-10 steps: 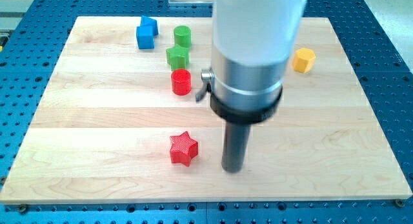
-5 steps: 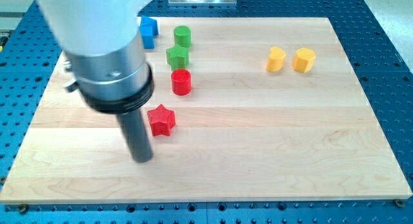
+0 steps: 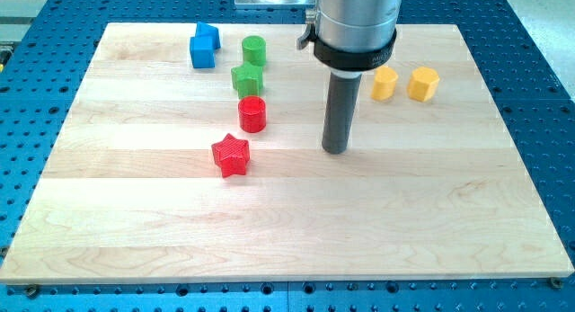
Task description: Slide the red blocks diagonal to the blue cube
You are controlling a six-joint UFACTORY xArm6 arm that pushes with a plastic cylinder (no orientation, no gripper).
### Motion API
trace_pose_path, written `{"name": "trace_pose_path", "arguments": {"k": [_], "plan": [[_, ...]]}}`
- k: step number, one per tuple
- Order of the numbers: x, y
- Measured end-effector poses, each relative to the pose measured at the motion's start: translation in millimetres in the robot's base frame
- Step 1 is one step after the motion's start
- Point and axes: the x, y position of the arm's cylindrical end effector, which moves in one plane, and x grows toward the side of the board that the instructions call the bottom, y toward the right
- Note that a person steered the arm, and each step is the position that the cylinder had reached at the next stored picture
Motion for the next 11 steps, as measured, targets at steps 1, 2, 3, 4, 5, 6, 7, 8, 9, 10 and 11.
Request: {"name": "trace_pose_path", "arguments": {"k": [1,2,3,4,5,6,7,8,9,10,11], "plan": [[-3.9,-15.0],[-28.2,-44.6],[-35.9,-69.1],[-31.5,-98.6],[21.6,-90.0],[106.1,-100.2],[81.8,-161.3],[42.5,-149.6],[45.4,-147.7],[24.2,-215.1],[-72.2,-221.0]]}}
